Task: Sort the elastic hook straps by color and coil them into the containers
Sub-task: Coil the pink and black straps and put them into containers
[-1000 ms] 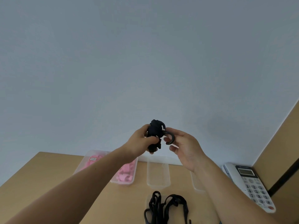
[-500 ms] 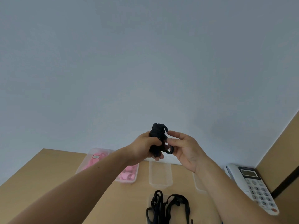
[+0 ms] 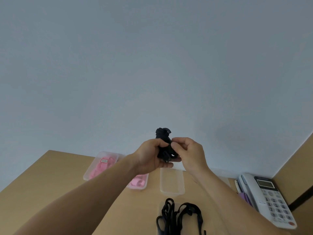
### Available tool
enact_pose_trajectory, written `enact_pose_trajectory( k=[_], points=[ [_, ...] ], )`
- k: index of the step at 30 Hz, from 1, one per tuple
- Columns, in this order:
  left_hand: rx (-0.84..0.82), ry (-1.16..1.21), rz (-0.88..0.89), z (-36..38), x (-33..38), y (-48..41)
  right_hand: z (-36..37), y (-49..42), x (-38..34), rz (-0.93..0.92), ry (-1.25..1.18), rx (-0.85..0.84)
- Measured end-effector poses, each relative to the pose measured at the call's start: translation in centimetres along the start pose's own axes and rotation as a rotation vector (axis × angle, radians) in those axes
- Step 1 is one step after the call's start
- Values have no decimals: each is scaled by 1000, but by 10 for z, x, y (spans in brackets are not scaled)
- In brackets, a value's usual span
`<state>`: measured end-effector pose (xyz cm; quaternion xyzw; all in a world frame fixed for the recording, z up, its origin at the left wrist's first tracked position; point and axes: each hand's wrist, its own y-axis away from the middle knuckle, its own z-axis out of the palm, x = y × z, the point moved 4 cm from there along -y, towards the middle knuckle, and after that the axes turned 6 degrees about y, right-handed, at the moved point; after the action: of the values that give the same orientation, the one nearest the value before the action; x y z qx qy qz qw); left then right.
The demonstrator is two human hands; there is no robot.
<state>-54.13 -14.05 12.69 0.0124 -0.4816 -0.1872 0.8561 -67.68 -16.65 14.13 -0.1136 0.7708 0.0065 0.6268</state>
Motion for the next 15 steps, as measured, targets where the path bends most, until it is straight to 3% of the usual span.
enact_pose_trajectory(
  k=[6,11,15],
  points=[
    [195,190,109,-20,-13,-13,19,-2,-1,-162,634,114],
    [275,187,107,-38,-22,-20,29,-4,13,-103,786,74],
    [219,197,30,-40,-41,-28,35,-6,27,-63,867,64]
  ],
)
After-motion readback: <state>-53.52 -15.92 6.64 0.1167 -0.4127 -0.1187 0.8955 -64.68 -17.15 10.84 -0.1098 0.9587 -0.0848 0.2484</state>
